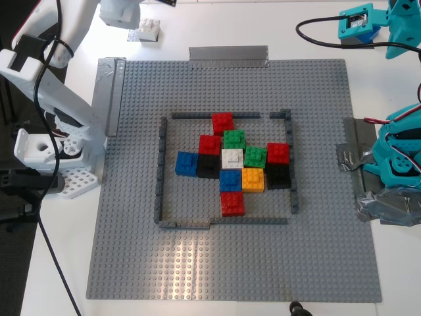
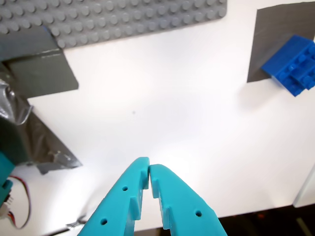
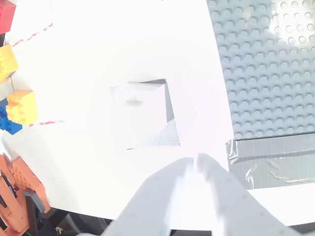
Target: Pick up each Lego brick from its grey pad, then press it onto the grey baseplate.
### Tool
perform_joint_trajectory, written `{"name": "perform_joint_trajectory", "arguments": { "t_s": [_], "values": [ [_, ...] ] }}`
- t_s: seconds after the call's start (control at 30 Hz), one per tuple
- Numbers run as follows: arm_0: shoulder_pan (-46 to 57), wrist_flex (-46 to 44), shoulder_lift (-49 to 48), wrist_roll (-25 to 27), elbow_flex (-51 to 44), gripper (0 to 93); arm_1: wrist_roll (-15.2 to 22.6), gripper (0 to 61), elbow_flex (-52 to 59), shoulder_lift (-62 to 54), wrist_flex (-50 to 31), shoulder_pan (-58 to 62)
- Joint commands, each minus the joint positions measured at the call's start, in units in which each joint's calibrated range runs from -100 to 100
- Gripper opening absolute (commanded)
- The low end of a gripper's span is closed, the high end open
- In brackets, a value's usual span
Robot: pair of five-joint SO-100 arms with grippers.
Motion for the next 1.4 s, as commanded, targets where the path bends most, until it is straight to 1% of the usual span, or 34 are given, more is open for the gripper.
{"name": "perform_joint_trajectory", "arguments": {
  "t_s": [0.0, 0.17, 0.47, 0.6, 0.77, 0.97, 1.03, 1.13, 1.17, 1.27, 1.33, 1.37],
  "values": [
    [0.5, -0.5, -1.8, 0.8, 4.0, 0.0, 7.6, 0.2, -9.0, 7.5, 16.1, 0.0],
    [0.5, -0.5, -1.7, 0.8, 4.1, 0.0, 8.4, 0.2, -11.4, 6.9, 17.2, 1.6],
    [0.3, -0.6, -1.8, 0.7, 4.0, 0.0, 7.9, 0.2, -11.0, 3.8, 17.0, 2.9],
    [0.8, -0.1, -1.9, 1.3, 0.0, 0.0, 7.5, 0.2, -11.1, 3.1, 16.2, 3.6],
    [2.5, 0.0, -1.8, 5.0, -9.1, 0.0, 7.9, 0.2, -11.3, 3.1, 14.0, 3.9],
    [3.8, -0.6, -1.2, 9.5, -14.6, 0.0, 7.7, 0.2, -11.4, 3.9, 10.6, 3.8],
    [4.1, -0.7, -1.0, 12.3, -17.3, 0.0, 7.2, 0.2, -11.7, 4.3, 10.2, 3.7],
    [4.6, -1.7, -0.8, 19.4, -19.9, 0.0, 6.4, 0.2, -12.5, 4.9, 10.1, 3.4],
    [4.5, -2.6, -0.5, 21.0, -20.2, 0.0, 6.1, 0.2, -12.9, 5.1, 10.2, 3.2],
    [4.2, -6.1, 3.9, 22.4, -21.8, 0.0, 4.8, 0.2, -13.9, 6.0, 10.2, 2.5],
    [4.2, -6.7, 9.6, 23.9, -25.5, 0.0, 4.5, 0.2, -14.8, 7.0, 9.9, 1.9],
    [4.2, -6.3, 13.3, 24.4, -28.9, 0.0, 4.6, 0.2, -15.4, 7.7, 9.6, 1.5]
  ]
}}
